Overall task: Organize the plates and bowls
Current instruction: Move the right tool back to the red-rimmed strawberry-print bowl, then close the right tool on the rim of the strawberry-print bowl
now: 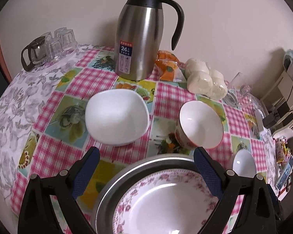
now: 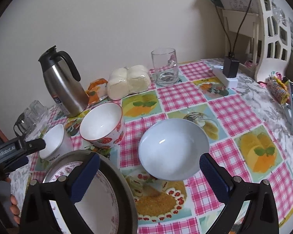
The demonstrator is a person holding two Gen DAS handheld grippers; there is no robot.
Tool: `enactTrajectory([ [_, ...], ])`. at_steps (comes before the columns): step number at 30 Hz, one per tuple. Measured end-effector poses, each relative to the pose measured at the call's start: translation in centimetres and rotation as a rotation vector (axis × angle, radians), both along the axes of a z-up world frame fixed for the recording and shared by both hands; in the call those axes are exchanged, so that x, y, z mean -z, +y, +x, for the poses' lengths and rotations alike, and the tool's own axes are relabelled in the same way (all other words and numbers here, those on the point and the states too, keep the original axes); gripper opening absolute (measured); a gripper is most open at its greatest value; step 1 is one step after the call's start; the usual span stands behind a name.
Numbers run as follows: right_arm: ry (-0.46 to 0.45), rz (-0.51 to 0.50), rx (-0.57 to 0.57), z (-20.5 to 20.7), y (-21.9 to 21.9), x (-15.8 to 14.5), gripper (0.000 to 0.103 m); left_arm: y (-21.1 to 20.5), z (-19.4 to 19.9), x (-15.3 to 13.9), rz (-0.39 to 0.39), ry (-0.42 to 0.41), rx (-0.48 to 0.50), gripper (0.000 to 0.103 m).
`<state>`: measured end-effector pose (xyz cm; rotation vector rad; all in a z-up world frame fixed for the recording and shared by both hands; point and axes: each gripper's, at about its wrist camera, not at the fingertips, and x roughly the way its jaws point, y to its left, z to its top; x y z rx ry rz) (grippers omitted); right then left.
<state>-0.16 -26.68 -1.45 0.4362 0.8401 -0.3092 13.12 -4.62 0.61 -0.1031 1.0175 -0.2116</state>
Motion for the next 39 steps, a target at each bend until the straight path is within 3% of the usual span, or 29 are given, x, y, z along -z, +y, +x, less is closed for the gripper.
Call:
enactTrajectory([
  [7, 0.034, -0.024, -0.016, 2.0, -0.3, -0.1, 0.103, 0.4, 2.2, 0.1, -0.061, -0.001, -0.026, 0.097],
  [15, 0.090, -0.033, -0.041, 4.5, -1.2, 0.2, 0.103, 0.5, 3.6, -0.5, -0.124, -0.092, -0.020, 0.097],
  [21, 0.108, -0.051, -0.060, 6.8, -2.2, -0.4, 0.103, -1.5, 3.9, -1.0, -0.100, -0.163, 0.040, 0.103],
  [28, 0.130, -0.025, -0.093, 9.8, -2.4, -0.2, 0.103, -4.0, 4.7, 0.7, -0.088, -0.080, 0.121, 0.103],
  [33, 0.171, -0.055, -0.116, 11.7, -2.3, 0.7, 0.103, -5.0, 5.1, 1.3, -0.088, -0.069, 0.146, 0.103],
  [39, 0.190, -0.013, -0.124, 13.0, -2.7, 2.0, 0.091, -5.7, 5.5, 1.0, -0.155, -0.064, 0.163, 0.098],
])
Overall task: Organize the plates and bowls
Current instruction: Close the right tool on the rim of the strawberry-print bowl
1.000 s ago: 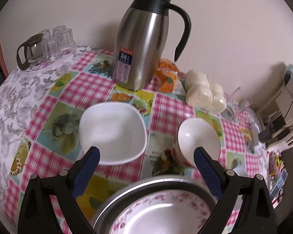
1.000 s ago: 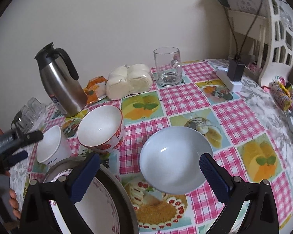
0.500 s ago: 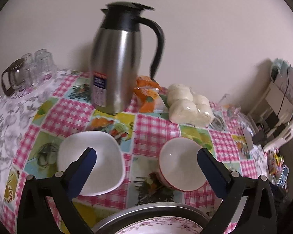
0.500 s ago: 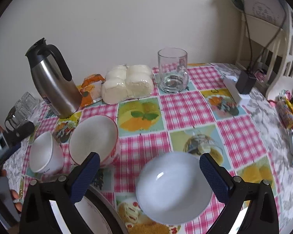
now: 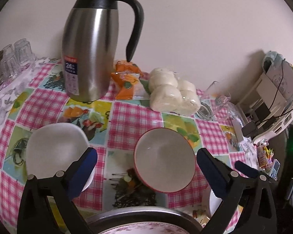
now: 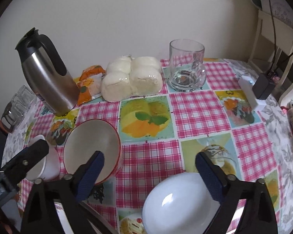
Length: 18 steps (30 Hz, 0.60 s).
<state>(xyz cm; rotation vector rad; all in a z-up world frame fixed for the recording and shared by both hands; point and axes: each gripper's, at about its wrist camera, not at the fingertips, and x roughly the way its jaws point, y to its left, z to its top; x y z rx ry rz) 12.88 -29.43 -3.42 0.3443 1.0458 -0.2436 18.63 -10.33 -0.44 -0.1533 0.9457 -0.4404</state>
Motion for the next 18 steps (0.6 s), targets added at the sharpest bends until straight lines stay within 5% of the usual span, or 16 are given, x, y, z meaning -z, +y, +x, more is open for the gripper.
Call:
enactTrajectory([
  [3, 0.011, 0.013, -0.015, 0.8, 0.3, 0.6, 0.079, -0.7, 0.4, 0.5, 0.011, 0.018, 0.008, 0.075],
  [7, 0.020, 0.024, -0.042, 1.6, 1.1, 1.4, 0.073, -1.4, 1.0, 2.0, 0.002, 0.074, 0.036, 0.066],
  [12, 0.045, 0.049, -0.073, 2.5, 2.1, 2.7, 0.056, -2.0, 1.2, 3.3, 0.006, 0.112, 0.053, 0.039],
  [18, 0.050, 0.069, -0.090, 3.0, 2.6, 3.4, 0.032, -2.6, 1.3, 4.1, 0.018, 0.124, 0.073, 0.026],
])
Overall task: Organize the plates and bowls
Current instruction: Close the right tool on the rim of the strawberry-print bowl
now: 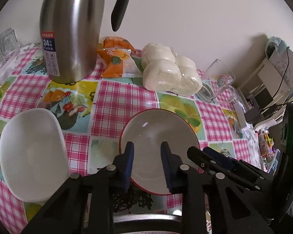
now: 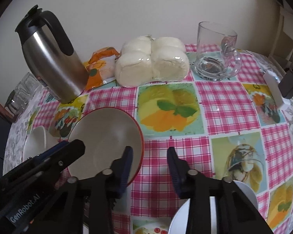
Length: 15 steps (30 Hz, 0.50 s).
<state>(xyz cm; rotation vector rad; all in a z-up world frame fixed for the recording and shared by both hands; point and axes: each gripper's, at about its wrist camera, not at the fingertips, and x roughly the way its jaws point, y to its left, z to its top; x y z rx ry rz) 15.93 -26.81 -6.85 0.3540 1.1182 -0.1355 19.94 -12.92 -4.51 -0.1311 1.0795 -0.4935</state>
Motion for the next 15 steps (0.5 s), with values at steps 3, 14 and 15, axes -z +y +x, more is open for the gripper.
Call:
enactTrajectory([
  [3, 0.012, 0.005, -0.014, 0.3, 0.3, 0.5, 0.019, -0.1, 0.2, 0.6, 0.007, 0.022, -0.003, 0.020],
  [14, 0.028, 0.009, -0.030, 1.2, 1.2, 1.6, 0.012, -0.4, 0.4, 1.8, -0.010, 0.053, 0.009, 0.005],
  [15, 0.029, 0.008, -0.030, 1.3, 1.2, 1.6, 0.011, -0.3, 0.4, 1.8, -0.015, 0.054, 0.007, 0.005],
])
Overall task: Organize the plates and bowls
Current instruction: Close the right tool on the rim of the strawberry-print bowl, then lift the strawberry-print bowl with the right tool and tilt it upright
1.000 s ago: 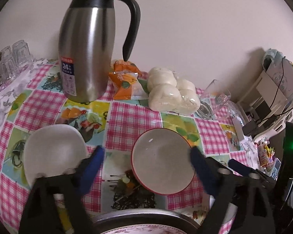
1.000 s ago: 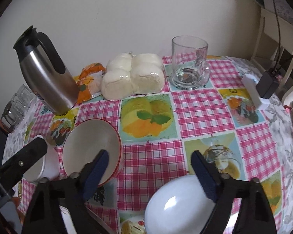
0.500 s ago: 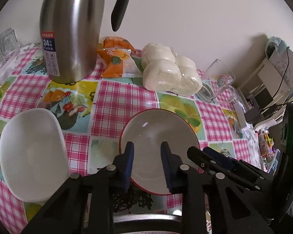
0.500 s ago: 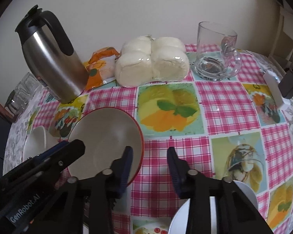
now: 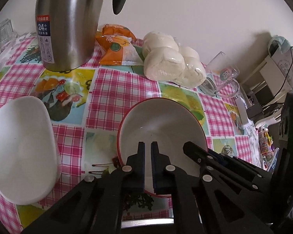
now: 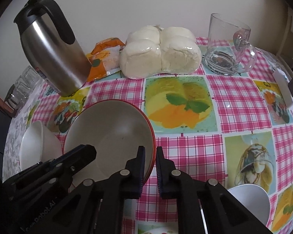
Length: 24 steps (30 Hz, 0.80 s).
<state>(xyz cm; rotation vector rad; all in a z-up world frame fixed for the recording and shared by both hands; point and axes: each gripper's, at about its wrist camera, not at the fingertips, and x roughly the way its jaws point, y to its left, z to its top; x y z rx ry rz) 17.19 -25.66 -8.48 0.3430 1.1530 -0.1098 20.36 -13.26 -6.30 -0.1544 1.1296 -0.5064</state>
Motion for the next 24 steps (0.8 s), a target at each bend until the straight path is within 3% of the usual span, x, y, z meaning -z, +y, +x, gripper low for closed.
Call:
enactTrajectory([
  [9, -0.034, 0.022, -0.002, -0.3, 0.0, -0.3, 0.009, 0.2, -0.3, -1.1, -0.038, -0.035, 0.008, 0.000],
  [17, -0.013, -0.024, -0.007, -0.1, 0.3, -0.3, 0.007, 1.0, 0.2, -0.9, -0.041, -0.026, -0.015, 0.000],
  [24, -0.011, -0.043, 0.001, -0.3, -0.3, -0.1, 0.007, 2.0, 0.4, -2.3, -0.028, -0.059, -0.033, 0.005],
])
